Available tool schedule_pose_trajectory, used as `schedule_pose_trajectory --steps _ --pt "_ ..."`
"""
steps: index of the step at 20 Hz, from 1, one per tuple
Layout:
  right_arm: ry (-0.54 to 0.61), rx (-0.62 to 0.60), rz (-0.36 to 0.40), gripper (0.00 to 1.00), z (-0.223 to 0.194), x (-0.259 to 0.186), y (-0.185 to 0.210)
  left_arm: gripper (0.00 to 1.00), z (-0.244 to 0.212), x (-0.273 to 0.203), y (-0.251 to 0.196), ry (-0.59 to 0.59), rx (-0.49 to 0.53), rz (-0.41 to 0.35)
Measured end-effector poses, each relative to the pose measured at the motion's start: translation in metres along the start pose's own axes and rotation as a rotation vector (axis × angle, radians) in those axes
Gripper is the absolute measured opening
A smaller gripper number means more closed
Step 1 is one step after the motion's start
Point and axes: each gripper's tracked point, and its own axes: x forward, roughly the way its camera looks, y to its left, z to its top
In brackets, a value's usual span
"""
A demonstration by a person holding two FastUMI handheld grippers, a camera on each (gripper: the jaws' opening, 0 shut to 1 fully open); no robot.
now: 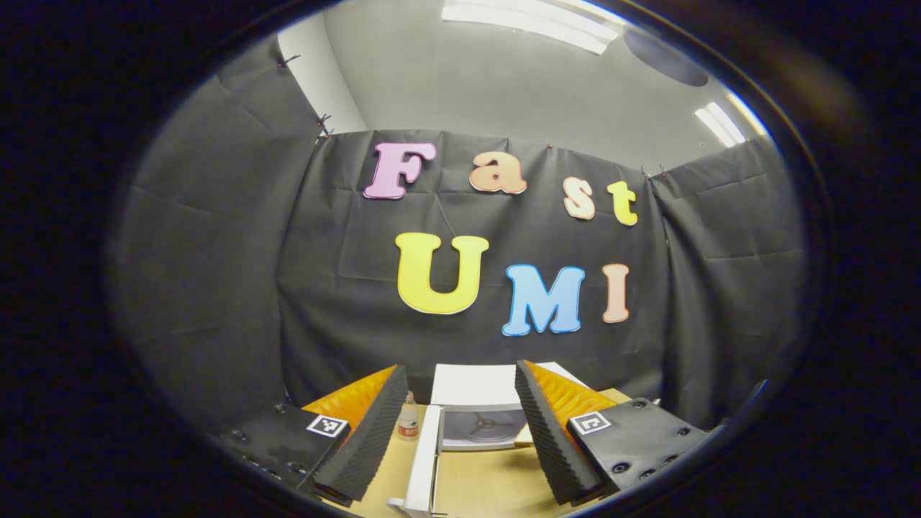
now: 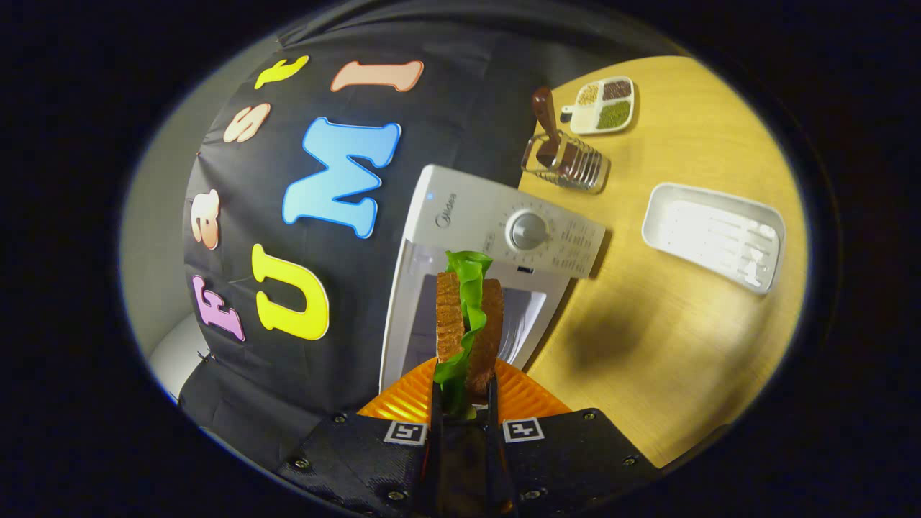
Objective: Open the microwave oven with the left hand, put the food in, and close the microwave oven.
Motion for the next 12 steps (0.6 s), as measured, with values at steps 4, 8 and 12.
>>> schedule_pose_trajectory --steps 4,8,12 --pt "-0.032 0.08 0.025 0.24 -0.009 0.052 0.009 0.94 0.009 0.005 0.006 0.016 0.053 0.037" --pt "-0.038 0.119 0.015 0.24 -0.019 0.095 0.012 0.96 0.006 0.006 0.012 0.049 0.081 0.076" --pt "-0.085 0.13 -0.001 0.24 -0.02 0.127 0.005 0.94 -0.004 0.005 0.019 0.093 0.103 0.112"
